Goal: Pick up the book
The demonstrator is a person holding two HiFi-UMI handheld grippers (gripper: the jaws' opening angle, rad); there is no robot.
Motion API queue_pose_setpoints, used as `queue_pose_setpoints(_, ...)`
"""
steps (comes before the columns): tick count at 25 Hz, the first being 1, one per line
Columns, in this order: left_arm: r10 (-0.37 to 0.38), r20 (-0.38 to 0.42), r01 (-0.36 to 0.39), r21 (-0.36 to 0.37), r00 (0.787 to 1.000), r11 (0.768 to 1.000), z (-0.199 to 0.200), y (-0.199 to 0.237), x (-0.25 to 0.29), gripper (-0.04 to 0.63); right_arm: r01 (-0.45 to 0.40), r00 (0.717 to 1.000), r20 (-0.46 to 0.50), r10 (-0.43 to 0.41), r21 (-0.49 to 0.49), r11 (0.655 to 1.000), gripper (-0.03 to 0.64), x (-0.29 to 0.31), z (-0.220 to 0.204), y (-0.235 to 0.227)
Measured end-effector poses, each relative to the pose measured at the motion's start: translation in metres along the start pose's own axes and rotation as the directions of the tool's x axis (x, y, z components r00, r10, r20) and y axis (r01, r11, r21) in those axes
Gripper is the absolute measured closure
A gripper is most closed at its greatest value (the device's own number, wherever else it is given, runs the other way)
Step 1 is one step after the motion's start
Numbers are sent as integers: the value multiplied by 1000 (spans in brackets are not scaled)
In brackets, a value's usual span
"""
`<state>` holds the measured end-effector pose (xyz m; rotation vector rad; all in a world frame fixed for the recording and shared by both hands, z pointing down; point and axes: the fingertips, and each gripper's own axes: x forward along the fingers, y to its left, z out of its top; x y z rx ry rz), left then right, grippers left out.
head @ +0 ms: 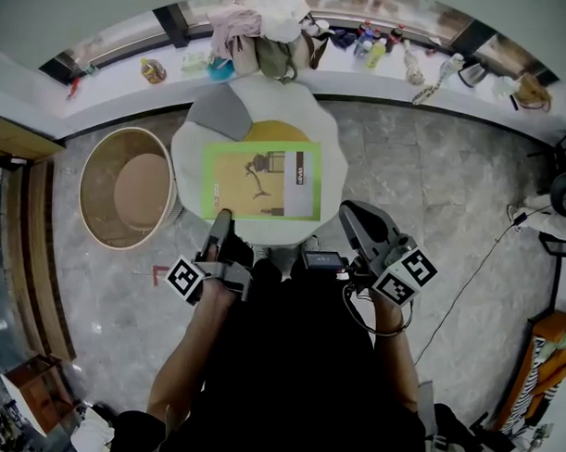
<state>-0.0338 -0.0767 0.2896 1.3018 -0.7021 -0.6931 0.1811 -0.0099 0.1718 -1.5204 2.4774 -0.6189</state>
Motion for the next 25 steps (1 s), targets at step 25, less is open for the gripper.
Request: queue_pose_setpoints(25, -1, 11, 1, 7, 1000, 1000, -11, -2, 3, 456, -35, 999, -16, 36, 3, 999, 600, -2, -1, -3)
